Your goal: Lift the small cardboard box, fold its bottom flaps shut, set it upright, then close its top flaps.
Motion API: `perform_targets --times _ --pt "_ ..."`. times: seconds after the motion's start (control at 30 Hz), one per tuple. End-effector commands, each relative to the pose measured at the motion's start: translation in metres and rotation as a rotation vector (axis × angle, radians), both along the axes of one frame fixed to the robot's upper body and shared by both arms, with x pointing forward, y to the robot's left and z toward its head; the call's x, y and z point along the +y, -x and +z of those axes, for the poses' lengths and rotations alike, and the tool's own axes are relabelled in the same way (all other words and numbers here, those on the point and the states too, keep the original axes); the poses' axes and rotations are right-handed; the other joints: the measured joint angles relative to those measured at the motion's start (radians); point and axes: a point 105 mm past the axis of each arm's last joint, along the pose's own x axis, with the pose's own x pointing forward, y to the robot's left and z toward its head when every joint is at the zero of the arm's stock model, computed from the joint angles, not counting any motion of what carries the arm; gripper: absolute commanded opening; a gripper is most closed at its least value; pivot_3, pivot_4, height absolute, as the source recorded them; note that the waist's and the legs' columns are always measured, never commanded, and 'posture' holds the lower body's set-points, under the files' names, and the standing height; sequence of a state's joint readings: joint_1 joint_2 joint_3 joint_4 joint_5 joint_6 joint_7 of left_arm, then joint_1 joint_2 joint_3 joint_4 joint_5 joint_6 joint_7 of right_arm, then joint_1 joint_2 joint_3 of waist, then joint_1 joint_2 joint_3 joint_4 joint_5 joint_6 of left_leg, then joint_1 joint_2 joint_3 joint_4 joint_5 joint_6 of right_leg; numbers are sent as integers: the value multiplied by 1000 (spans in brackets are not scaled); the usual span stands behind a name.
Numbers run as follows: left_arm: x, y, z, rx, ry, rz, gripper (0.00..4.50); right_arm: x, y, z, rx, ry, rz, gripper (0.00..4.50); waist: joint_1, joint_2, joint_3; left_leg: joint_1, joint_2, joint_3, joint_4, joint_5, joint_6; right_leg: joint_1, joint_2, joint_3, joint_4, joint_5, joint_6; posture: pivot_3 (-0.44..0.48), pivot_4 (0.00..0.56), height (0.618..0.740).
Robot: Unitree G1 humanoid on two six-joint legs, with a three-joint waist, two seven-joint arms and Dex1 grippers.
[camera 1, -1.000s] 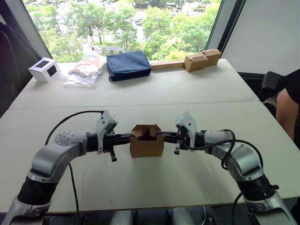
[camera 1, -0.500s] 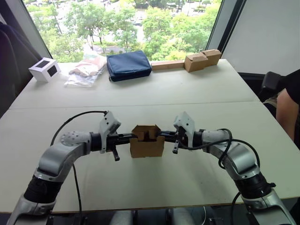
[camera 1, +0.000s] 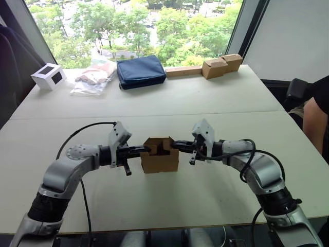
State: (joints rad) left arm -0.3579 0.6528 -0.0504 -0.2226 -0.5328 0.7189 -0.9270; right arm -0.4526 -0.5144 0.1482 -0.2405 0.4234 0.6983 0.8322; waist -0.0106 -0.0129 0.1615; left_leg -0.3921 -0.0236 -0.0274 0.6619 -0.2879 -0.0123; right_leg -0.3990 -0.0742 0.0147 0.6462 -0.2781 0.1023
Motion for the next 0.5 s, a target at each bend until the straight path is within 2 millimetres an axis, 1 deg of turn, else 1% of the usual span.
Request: perform_targets --times 0.03,0.1,0.17,0.23,0.3,0.4,0.5 --pt "11 -6 20 -8 51 -1 45 -5 10 34 -29 -68 43 0 0 0 0 0 0 0 0 0 0 0 0 0 0 0 0 0 150 740" --pt "17 -9 34 -22 91 -1 45 -11 13 43 -30 -82 41 0 0 0 0 0 0 0 0 0 0 0 0 0 0 0 0 0 150 740" --pt "26 -20 44 -54 114 46 45 -15 14 50 -33 -92 32 0 0 0 0 -1 0 0 0 0 0 0 0 0 0 0 0 0 150 740" --pt "31 -30 55 -85 139 79 45 -19 16 53 -40 -78 25 0 0 0 0 -1 0 0 0 0 0 0 0 -1 0 0 0 0 150 740" --pt "35 -37 60 -107 132 96 45 -21 21 54 -42 -63 32 0 0 0 0 -1 0 0 0 0 0 0 0 -1 -1 0 0 0 150 740" --pt "44 -51 55 -126 96 146 45 -16 36 60 -32 -75 85 0 0 0 0 -1 0 0 0 0 1 0 0 0 -1 0 0 0 150 740" --pt "47 -64 34 -106 45 170 45 -2 57 61 -39 -23 175 0 -1 0 0 -1 0 0 0 0 1 -1 0 0 -1 0 0 0 150 740"
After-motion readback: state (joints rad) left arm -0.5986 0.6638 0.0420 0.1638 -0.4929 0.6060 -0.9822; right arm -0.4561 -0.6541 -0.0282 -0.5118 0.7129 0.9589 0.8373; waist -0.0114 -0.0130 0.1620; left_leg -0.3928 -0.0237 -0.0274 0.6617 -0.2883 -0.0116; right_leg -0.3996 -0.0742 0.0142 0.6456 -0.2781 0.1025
